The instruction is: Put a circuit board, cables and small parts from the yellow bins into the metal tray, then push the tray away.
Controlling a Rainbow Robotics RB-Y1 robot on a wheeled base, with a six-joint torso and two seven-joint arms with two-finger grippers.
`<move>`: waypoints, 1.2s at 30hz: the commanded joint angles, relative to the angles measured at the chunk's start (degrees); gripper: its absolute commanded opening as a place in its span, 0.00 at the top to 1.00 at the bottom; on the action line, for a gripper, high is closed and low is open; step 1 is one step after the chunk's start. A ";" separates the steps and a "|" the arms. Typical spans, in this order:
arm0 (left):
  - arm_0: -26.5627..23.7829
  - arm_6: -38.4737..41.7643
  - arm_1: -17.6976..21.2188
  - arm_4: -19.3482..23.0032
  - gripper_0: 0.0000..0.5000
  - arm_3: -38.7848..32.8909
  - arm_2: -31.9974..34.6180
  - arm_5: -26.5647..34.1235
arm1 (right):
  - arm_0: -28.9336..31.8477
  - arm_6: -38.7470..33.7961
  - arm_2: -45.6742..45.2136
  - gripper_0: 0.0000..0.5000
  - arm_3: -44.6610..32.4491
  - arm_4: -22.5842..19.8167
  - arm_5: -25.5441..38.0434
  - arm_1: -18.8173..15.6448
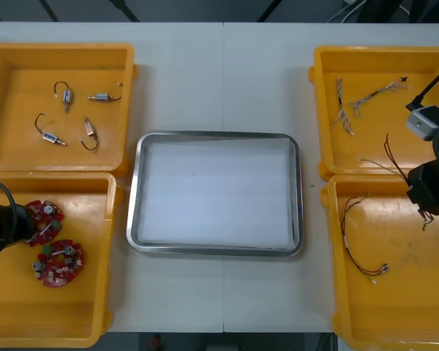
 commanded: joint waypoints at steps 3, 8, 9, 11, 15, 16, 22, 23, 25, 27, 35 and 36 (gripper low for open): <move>1.79 -1.89 -0.45 0.25 0.00 0.10 -0.64 -0.83 | -4.02 2.00 -1.74 1.00 -1.52 -3.62 0.42 -2.48; 1.79 -1.89 -0.45 0.17 0.00 0.10 -1.25 -1.71 | -5.17 2.09 -1.74 1.00 -1.43 -7.39 0.42 -4.24; 1.79 -1.81 -0.45 0.17 0.00 0.10 -1.25 -1.80 | -5.17 2.09 -1.83 1.00 -1.43 -7.75 0.42 -4.50; 1.79 -1.89 -0.45 0.17 0.00 0.10 -1.52 -2.06 | -5.17 2.00 -1.74 1.00 -1.52 -8.98 0.42 -5.29; 1.79 -1.98 -0.45 0.08 0.00 0.18 -1.60 -2.15 | -5.17 2.09 -1.74 1.00 -1.52 -10.91 0.42 -6.70; 1.79 -1.89 -0.45 -0.01 0.00 0.18 -1.60 -2.15 | -5.17 2.09 -1.74 1.00 -1.52 -10.91 0.42 -6.79; 1.79 -1.72 -0.45 -1.07 0.00 0.18 -2.75 -2.59 | -5.08 2.09 -1.66 1.00 -1.52 -10.91 0.42 -6.79; 1.79 -1.63 -0.45 -1.42 0.00 0.18 -3.10 -2.85 | -4.99 2.18 -1.66 1.00 -1.52 -10.73 0.42 -6.79; 1.79 -1.54 -0.45 -1.59 0.00 0.18 -3.27 -3.20 | -4.99 2.09 -1.66 1.00 -1.52 -10.47 0.42 -6.79; 1.79 -1.54 -0.45 -1.42 0.00 0.18 -3.36 -3.20 | -4.73 2.09 -1.66 1.00 -1.52 -9.86 0.42 -6.79; 1.79 -1.37 -0.45 -1.77 0.00 0.45 -3.89 -3.20 | -3.94 1.65 -1.57 1.00 -1.52 -8.10 0.42 -6.79; 1.79 -1.37 -0.45 -1.86 0.00 0.45 -3.89 -3.20 | -3.94 1.65 -1.57 1.00 -1.52 -8.10 0.42 -6.79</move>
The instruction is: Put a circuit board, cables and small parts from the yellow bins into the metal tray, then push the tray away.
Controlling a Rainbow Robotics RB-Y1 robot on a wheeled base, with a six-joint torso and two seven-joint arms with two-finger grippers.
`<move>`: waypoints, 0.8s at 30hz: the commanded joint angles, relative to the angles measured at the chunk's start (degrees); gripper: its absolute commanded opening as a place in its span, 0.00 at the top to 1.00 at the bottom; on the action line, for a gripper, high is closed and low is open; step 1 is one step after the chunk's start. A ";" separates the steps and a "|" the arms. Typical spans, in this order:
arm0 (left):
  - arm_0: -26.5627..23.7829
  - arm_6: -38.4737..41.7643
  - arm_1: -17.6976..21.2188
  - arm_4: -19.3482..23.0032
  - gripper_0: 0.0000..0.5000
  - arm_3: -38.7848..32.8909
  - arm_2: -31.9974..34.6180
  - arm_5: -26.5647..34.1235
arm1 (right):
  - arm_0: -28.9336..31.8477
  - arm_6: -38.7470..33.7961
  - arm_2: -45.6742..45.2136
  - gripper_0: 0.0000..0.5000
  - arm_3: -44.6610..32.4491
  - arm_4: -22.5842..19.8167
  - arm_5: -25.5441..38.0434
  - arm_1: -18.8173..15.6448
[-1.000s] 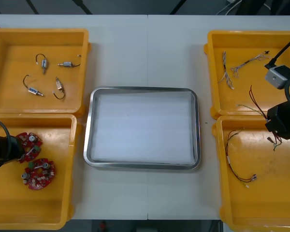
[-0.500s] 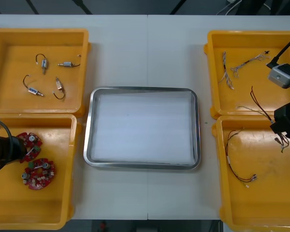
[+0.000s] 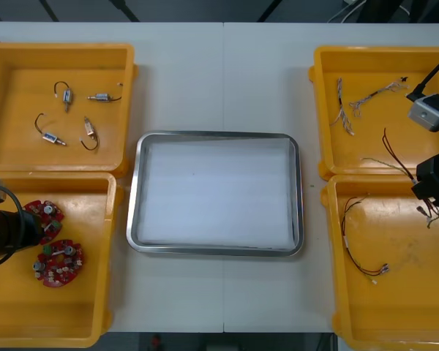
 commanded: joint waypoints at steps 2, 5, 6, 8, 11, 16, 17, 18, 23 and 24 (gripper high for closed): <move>1.51 -1.28 -0.45 -0.82 0.00 0.25 -1.09 -0.84 | -0.47 1.64 -1.57 1.00 -1.41 0.53 0.29 -2.19; 1.51 -1.28 -0.45 -0.82 0.00 0.34 -1.09 -0.84 | -0.47 1.64 -1.57 1.00 -1.41 0.53 0.29 -2.19; 1.51 -1.28 -0.45 -0.74 0.00 0.43 -1.18 -0.84 | -0.47 1.64 -1.57 1.00 -1.41 0.53 0.29 -2.19; 1.51 -1.28 -0.45 -0.74 0.00 0.51 -1.27 -0.84 | -0.47 1.64 -1.57 1.00 -1.41 0.53 0.29 -2.19; 1.51 -1.37 -0.45 -0.74 0.09 0.60 -1.27 -0.84 | -0.47 1.64 -1.57 1.00 -1.41 0.53 0.29 -2.19; 1.51 -1.28 -0.45 -1.00 0.88 0.60 -1.27 -0.84 | -0.47 1.64 -1.57 1.00 -1.41 0.53 0.29 -2.19; 1.51 -1.28 -0.45 -1.09 0.93 0.60 -1.27 -0.84 | -0.47 1.64 -1.57 1.00 -1.41 0.53 0.29 -2.19; 1.51 -1.28 -0.45 -1.17 1.00 0.60 -1.27 -0.84 | -0.47 1.64 -1.57 1.00 -1.41 0.53 0.29 -2.19; 1.42 -1.19 -0.45 -1.97 1.00 0.51 -1.27 -0.84 | -0.47 1.64 -1.57 1.00 -1.41 0.53 0.29 -2.19; 1.51 -1.19 -0.45 -1.97 1.00 0.60 -1.27 -0.93 | -0.47 1.64 -1.57 1.00 -1.41 0.53 0.29 -2.19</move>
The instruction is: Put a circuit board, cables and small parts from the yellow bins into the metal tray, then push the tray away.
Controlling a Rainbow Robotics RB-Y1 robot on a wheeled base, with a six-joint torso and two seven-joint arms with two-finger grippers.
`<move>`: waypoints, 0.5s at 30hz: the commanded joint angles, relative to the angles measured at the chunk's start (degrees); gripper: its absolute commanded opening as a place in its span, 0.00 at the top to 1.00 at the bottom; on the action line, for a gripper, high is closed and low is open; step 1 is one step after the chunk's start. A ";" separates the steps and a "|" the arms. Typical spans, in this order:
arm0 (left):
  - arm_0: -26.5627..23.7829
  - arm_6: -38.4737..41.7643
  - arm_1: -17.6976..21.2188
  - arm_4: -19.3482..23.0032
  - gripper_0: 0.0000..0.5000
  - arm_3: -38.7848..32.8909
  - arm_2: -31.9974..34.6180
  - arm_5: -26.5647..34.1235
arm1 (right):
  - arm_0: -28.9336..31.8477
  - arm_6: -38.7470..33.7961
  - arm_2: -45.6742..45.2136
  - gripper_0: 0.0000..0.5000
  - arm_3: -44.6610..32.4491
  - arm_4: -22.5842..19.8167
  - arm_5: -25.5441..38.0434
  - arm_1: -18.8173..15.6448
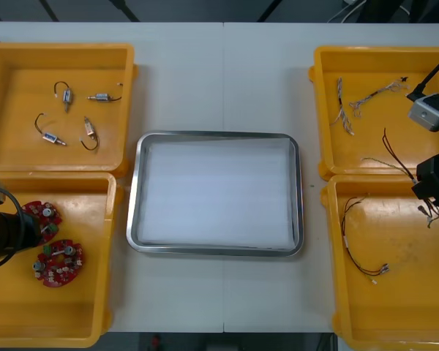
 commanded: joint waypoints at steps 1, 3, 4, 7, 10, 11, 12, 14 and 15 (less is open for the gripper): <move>1.32 -1.19 -0.45 -1.27 1.00 0.11 -0.85 -0.54 | -0.47 1.64 -1.57 1.00 -1.36 0.48 0.26 -2.19; 1.32 -1.19 -0.45 -1.45 1.00 0.11 -0.85 -0.54 | -0.47 1.64 -1.57 1.00 -1.36 0.48 0.26 -2.19; 1.32 -1.19 -0.36 -1.54 1.00 0.11 -0.85 -0.54 | -0.47 1.64 -1.57 1.00 -1.36 0.48 0.26 -2.19; 1.32 -1.28 0.08 -1.89 1.00 0.03 -0.85 -0.54 | -0.47 1.64 -1.57 1.00 -1.36 0.48 0.26 -2.19; 1.41 -1.54 1.22 -1.62 1.00 -0.06 -0.76 -0.89 | -0.47 1.64 -1.57 1.00 -1.36 0.48 0.26 -2.19; 1.41 -1.63 1.84 -1.62 1.00 -0.06 -0.76 -1.16 | -0.47 1.64 -1.57 1.00 -1.36 0.48 0.26 -2.19; 1.41 -1.72 2.27 -1.62 1.00 -0.15 -0.67 -1.25 | -0.47 1.64 -1.57 1.00 -1.36 0.48 0.26 -2.19; 1.41 -1.98 3.42 -1.45 1.00 -0.33 -0.67 -1.51 | -0.47 1.64 -1.57 1.00 -1.36 0.48 0.26 -2.19; 1.59 -2.07 3.94 -1.45 1.00 -0.41 -0.67 -1.51 | -0.47 1.64 -1.57 1.00 -1.36 0.48 0.26 -2.19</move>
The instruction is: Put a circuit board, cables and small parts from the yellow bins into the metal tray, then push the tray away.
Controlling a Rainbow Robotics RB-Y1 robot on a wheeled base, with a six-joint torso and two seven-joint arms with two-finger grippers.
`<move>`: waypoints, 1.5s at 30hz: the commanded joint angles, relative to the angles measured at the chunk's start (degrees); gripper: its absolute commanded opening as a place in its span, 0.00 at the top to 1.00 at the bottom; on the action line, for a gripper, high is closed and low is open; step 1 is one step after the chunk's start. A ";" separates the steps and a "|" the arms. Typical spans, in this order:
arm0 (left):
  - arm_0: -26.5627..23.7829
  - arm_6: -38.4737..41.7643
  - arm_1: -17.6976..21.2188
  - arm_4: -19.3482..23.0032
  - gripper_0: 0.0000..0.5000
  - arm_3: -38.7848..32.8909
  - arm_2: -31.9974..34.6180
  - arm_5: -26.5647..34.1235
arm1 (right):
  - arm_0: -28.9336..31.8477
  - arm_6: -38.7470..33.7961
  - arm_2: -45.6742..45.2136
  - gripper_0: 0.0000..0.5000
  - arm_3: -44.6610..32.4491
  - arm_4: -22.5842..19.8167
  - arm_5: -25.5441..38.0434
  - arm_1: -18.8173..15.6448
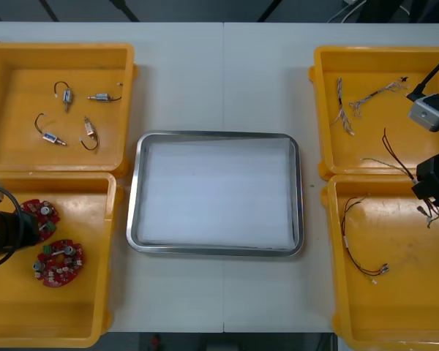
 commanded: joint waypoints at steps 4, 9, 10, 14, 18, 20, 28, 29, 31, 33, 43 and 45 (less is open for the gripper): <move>2.91 -2.51 6.18 0.32 1.00 -1.29 -0.67 -2.01 | -0.47 1.64 -1.57 1.00 -1.29 0.48 0.25 -2.19; 5.01 -3.21 9.34 2.61 1.00 -1.90 -0.32 -4.82 | -0.47 1.64 -1.57 1.00 -1.29 0.48 0.25 -2.19; 5.10 -3.30 9.52 2.96 1.00 -2.08 -0.14 -4.74 | -0.47 1.64 -1.57 1.00 -1.29 0.48 0.25 -2.19; 6.25 -4.18 10.48 4.54 1.00 -3.49 1.44 -3.86 | -0.47 1.64 -1.57 1.00 -1.29 0.48 0.25 -2.19; 8.62 -4.97 11.63 6.13 1.00 -5.42 3.55 -3.42 | -0.47 1.64 -1.57 1.00 -1.29 0.48 0.25 -2.19; 10.20 -5.67 12.42 8.06 1.00 -6.47 5.75 -3.07 | -0.47 1.64 -1.57 1.00 -1.29 0.48 0.25 -2.19; 13.45 -13.23 13.03 17.38 1.00 -9.20 16.82 4.84 | -0.47 1.64 -1.57 1.00 -1.29 0.48 0.25 -2.19; 13.45 -13.94 13.03 18.52 1.00 -9.46 18.05 6.07 | -0.47 1.64 -1.57 1.00 -1.29 0.48 0.25 -2.19; 13.45 -14.81 13.12 20.10 1.00 -10.17 20.33 8.53 | -0.47 1.64 -1.57 1.00 -1.29 0.48 0.25 -2.19; 13.28 -14.81 13.12 20.80 1.00 -11.13 22.00 10.29 | -0.47 1.64 -1.57 1.00 -1.29 0.48 0.25 -2.19; 5.81 -13.85 13.73 27.13 1.00 -13.68 24.73 18.91 | -0.47 1.64 -1.57 1.00 -1.29 0.48 0.25 -2.19; 3.96 -13.32 14.00 28.71 1.00 -13.68 24.73 20.31 | -0.47 1.64 -1.57 1.00 -1.29 0.48 0.25 -2.19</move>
